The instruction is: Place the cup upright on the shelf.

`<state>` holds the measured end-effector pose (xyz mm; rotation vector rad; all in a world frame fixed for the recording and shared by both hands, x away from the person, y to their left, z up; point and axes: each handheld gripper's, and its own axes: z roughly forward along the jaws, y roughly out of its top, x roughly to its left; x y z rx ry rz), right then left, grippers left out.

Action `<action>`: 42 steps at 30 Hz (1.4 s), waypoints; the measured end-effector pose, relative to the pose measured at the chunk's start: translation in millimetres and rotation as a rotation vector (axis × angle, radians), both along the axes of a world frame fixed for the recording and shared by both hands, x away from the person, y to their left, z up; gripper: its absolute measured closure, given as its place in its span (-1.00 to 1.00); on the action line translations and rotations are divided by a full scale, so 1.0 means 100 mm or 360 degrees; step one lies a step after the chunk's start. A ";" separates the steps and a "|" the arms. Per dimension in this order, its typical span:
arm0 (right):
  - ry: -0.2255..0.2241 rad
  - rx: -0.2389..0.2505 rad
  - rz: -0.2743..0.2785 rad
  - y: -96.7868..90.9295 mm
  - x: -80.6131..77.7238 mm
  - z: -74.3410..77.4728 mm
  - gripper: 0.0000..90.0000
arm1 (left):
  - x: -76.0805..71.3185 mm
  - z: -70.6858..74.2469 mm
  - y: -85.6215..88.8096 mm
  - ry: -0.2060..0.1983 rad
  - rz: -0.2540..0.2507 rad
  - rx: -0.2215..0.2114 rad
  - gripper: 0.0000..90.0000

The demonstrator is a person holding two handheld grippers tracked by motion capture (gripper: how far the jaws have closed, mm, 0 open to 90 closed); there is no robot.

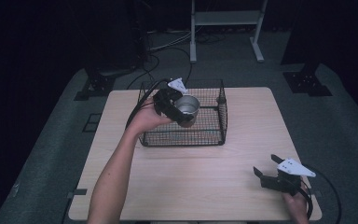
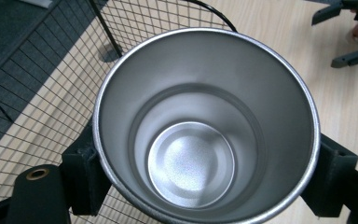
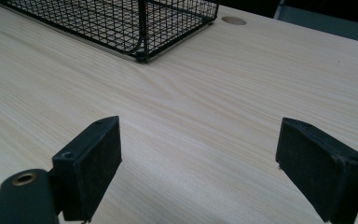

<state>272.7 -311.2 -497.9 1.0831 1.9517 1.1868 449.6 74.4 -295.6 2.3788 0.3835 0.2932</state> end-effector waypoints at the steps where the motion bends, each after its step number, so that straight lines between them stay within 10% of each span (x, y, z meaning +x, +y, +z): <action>1: 0.0000 0.0000 0.0000 0.00 0.00 0.00 -0.70 | 0.00 0.00 0.00 0.0000 0.0000 0.0000 -0.60; 15: -0.0001 0.0016 -0.0002 -0.01 0.00 0.00 -0.70 | 0.26 -0.01 -0.06 0.0015 0.0041 -0.0026 -0.60; 42: 0.0004 0.0044 0.0010 -0.03 0.00 0.00 -0.70 | 0.67 -0.46 -0.18 0.0119 0.0158 -0.0016 -0.60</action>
